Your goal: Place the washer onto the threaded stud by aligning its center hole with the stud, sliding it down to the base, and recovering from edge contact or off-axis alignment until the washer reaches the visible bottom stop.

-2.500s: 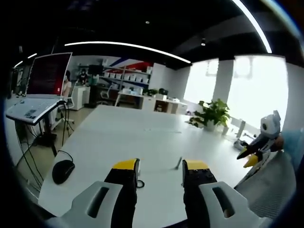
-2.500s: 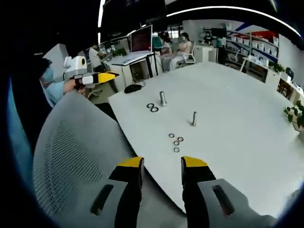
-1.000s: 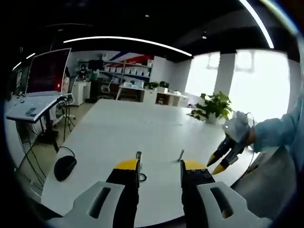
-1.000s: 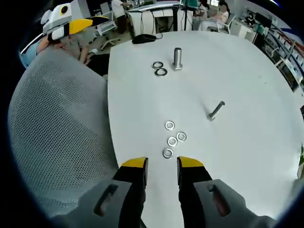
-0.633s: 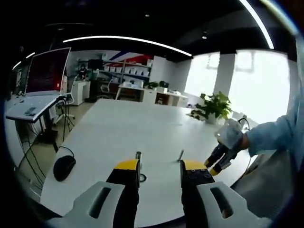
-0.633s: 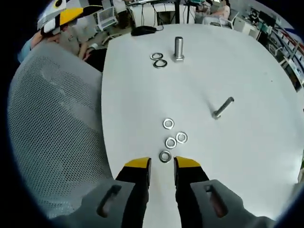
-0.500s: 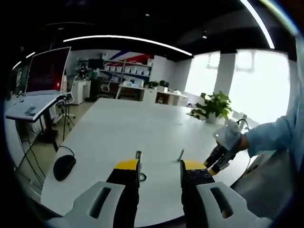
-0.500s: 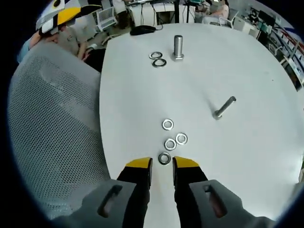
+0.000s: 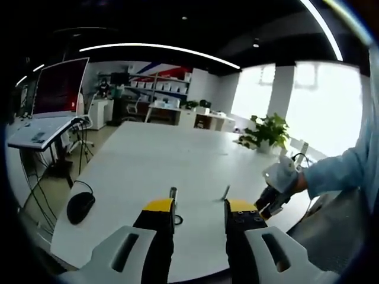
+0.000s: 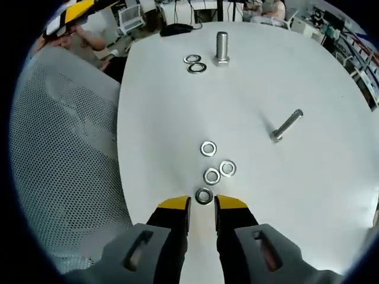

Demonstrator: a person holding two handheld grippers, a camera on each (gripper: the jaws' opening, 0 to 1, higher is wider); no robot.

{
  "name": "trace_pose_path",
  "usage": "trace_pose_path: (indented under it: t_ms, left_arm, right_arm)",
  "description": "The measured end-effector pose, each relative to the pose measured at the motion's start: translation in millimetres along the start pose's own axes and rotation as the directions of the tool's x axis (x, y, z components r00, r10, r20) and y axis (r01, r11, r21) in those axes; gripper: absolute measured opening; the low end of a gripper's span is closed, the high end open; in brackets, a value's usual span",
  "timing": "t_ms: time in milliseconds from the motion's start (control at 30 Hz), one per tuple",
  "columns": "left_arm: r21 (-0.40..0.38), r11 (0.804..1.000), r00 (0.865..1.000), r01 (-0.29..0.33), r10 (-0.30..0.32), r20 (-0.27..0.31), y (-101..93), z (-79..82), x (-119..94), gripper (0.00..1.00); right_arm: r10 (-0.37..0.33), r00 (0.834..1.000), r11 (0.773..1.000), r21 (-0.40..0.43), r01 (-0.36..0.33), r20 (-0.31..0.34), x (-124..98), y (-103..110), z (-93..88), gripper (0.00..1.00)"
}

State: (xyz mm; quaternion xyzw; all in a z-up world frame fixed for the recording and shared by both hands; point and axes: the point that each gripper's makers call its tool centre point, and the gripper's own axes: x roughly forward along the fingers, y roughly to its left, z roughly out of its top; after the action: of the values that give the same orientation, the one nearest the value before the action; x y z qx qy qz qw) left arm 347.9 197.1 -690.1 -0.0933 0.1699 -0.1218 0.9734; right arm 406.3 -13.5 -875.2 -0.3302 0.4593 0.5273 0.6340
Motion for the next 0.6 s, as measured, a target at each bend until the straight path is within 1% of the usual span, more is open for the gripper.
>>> trace_pose_path:
  t_ms: [67, 133, 233, 367, 467, 600]
  left_arm:
    - [0.0, 1.0, 1.0, 0.0, 0.0, 0.001, -0.1, 0.0, -0.1, 0.31]
    - [-0.001, 1.0, 1.0, -0.001, 0.001, 0.002, 0.2, 0.3, -0.1, 0.31]
    - [0.0, 1.0, 1.0, 0.0, 0.0, 0.002, 0.1, 0.3, 0.1, 0.31]
    - [0.001, 1.0, 1.0, 0.001, -0.001, 0.001, 0.2, 0.1, 0.2, 0.31]
    - [0.001, 1.0, 1.0, 0.0, 0.0, 0.001, 0.5, 0.1, 0.1, 0.31]
    - [0.001, 1.0, 1.0, -0.001, 0.001, 0.002, 0.5, 0.3, 0.0, 0.31]
  right_arm:
    - [-0.004, 1.0, 1.0, -0.012, 0.004, -0.008, 2.0, 1.2, -2.1, 0.18]
    - [-0.012, 1.0, 1.0, -0.022, 0.012, -0.001, 2.3, -0.5, -0.8, 0.18]
    - [-0.02, 1.0, 1.0, -0.007, 0.02, 0.004, 2.2, -1.9, 0.6, 0.18]
    - [-0.042, 0.999, 0.999, -0.013, 0.042, 0.005, 2.6, -4.6, 2.0, 0.16]
    - [-0.044, 0.999, 0.999, -0.025, 0.044, 0.004, 2.7, -4.2, 2.4, 0.15]
    - [-0.05, 0.999, 0.999, -0.015, 0.05, 0.006, 2.9, -5.2, 2.6, 0.15]
